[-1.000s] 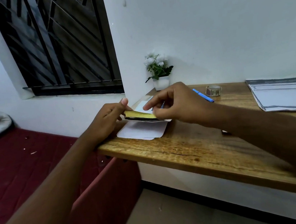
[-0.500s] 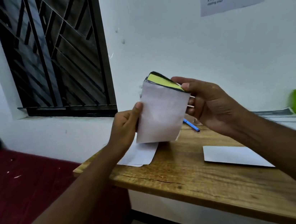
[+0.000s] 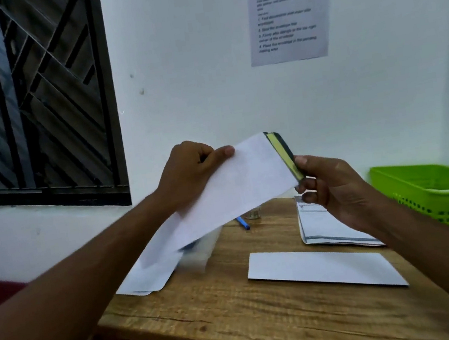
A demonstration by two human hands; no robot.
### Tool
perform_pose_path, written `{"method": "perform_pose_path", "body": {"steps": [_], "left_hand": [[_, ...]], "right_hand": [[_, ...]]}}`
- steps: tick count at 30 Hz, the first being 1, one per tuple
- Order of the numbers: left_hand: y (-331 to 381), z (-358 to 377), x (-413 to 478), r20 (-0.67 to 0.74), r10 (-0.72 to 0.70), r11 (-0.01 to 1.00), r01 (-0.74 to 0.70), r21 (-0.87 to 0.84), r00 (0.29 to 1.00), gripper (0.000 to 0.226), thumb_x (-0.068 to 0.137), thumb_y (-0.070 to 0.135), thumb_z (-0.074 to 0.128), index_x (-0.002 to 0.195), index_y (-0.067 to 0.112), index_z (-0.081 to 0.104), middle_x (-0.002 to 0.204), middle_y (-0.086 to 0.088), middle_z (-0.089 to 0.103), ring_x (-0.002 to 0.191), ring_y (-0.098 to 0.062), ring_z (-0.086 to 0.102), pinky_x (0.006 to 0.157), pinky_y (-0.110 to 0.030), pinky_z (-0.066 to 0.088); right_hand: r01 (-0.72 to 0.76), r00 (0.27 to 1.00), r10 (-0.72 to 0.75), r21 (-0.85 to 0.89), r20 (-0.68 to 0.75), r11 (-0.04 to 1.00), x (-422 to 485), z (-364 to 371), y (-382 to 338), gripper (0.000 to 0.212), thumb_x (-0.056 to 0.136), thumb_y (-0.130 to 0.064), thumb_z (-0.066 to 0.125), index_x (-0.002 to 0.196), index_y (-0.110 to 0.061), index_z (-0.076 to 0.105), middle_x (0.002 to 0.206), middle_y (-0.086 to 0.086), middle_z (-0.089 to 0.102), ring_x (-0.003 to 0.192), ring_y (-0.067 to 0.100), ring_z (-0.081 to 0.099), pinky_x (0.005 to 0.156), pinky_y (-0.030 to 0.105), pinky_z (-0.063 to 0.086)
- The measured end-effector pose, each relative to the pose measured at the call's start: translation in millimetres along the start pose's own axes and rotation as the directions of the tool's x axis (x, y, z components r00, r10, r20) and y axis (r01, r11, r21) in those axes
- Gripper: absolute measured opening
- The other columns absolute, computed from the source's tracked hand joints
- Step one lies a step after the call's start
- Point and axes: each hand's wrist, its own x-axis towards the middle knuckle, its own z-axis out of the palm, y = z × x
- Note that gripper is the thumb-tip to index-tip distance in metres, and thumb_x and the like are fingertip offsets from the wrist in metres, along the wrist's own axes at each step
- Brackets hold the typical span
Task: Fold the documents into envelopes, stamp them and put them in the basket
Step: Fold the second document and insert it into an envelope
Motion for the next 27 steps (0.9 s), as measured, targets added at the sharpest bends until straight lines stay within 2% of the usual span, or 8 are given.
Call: {"method": "perform_pose_path", "body": {"steps": [5, 8, 10, 15, 19, 22, 24, 27], "left_hand": [[1, 26, 23, 0.151, 0.077, 0.995, -0.086, 0.052, 0.986, 0.063, 0.086, 0.055, 0.059, 0.051, 0.019, 0.020, 0.050, -0.001, 0.017, 0.048, -0.013, 0.017, 0.050, -0.033, 0.019], [3, 45, 29, 0.195, 0.105, 0.991, -0.119, 0.059, 0.975, 0.063, 0.080, 0.065, 0.053, 0.052, 0.019, 0.020, 0.049, 0.002, 0.016, 0.048, -0.012, 0.016, 0.050, -0.033, 0.018], [5, 62, 32, 0.232, 0.110, 0.988, -0.132, 0.082, 0.967, 0.064, 0.079, 0.067, 0.053, 0.052, 0.019, 0.021, 0.048, 0.003, 0.016, 0.047, -0.013, 0.018, 0.050, -0.032, 0.019], [2, 101, 36, 0.319, 0.052, 0.976, -0.116, 0.186, 0.946, 0.063, 0.083, 0.064, 0.056, 0.050, 0.016, 0.031, 0.044, 0.003, 0.026, 0.047, -0.015, 0.026, 0.051, -0.030, 0.023], [-8, 120, 33, 0.294, 0.066, 0.974, -0.126, 0.190, 0.954, 0.068, 0.082, 0.068, 0.053, 0.052, 0.009, 0.041, 0.044, 0.000, 0.034, 0.044, -0.014, 0.030, 0.049, -0.030, 0.024], [-21, 129, 21, 0.252, 0.097, 0.964, -0.154, 0.216, 0.963, 0.071, 0.074, 0.077, 0.037, 0.051, 0.010, 0.046, 0.041, 0.001, 0.040, 0.041, -0.010, 0.037, 0.047, -0.028, 0.024], [-26, 129, 13, 0.264, 0.102, 0.955, -0.170, 0.245, 0.959, 0.069, 0.071, 0.079, 0.032, 0.050, 0.015, 0.046, 0.039, 0.005, 0.037, 0.041, -0.007, 0.038, 0.047, -0.027, 0.022], [-30, 126, 6, 0.247, 0.098, 0.959, -0.157, 0.235, 0.964, 0.070, 0.069, 0.079, 0.033, 0.050, 0.014, 0.047, 0.038, 0.005, 0.035, 0.041, -0.007, 0.036, 0.046, -0.027, 0.021]], "right_hand": [[-0.026, 0.999, 0.022, -0.105, -0.038, 0.994, -5, -33, 5, 0.040, 0.066, -0.029, 0.074, 0.100, -0.009, 0.072, 0.075, 0.004, 0.069, 0.057, 0.013, 0.060, 0.047, 0.019, 0.043], [-0.054, 0.998, 0.046, -0.193, -0.046, 0.980, -5, -49, 13, 0.021, 0.082, -0.013, 0.067, 0.101, -0.010, 0.073, 0.083, 0.007, 0.073, 0.066, 0.014, 0.065, 0.049, 0.020, 0.046], [-0.069, 0.997, 0.058, -0.249, -0.053, 0.966, -5, -58, 19, 0.020, 0.089, -0.007, 0.061, 0.104, -0.011, 0.073, 0.089, 0.008, 0.074, 0.074, 0.014, 0.066, 0.053, 0.022, 0.047], [-0.135, 0.991, 0.130, -0.145, -0.043, 0.980, -5, -74, 33, 0.032, 0.076, -0.025, 0.067, 0.106, -0.016, 0.072, 0.090, 0.006, 0.073, 0.073, 0.016, 0.066, 0.057, 0.025, 0.054], [-0.177, 0.984, 0.177, -0.011, -0.011, 0.984, -2, -85, 37, 0.040, 0.080, -0.032, 0.067, 0.117, -0.016, 0.070, 0.099, 0.006, 0.071, 0.074, 0.016, 0.065, 0.059, 0.025, 0.054], [-0.172, 0.985, 0.172, -0.020, -0.005, 0.985, -1, -93, 42, 0.050, 0.072, -0.031, 0.075, 0.120, -0.017, 0.069, 0.096, 0.003, 0.066, 0.073, 0.014, 0.059, 0.064, 0.028, 0.048], [-0.173, 0.985, 0.174, -0.074, 0.004, 0.982, -1, -96, 45, 0.044, 0.069, -0.028, 0.078, 0.112, -0.018, 0.073, 0.094, 0.003, 0.067, 0.074, 0.014, 0.059, 0.068, 0.030, 0.046], [-0.182, 0.983, 0.183, -0.150, -0.006, 0.972, -3, -96, 50, 0.030, 0.075, -0.016, 0.076, 0.105, -0.015, 0.075, 0.096, 0.004, 0.072, 0.078, 0.014, 0.063, 0.065, 0.027, 0.052]]}}
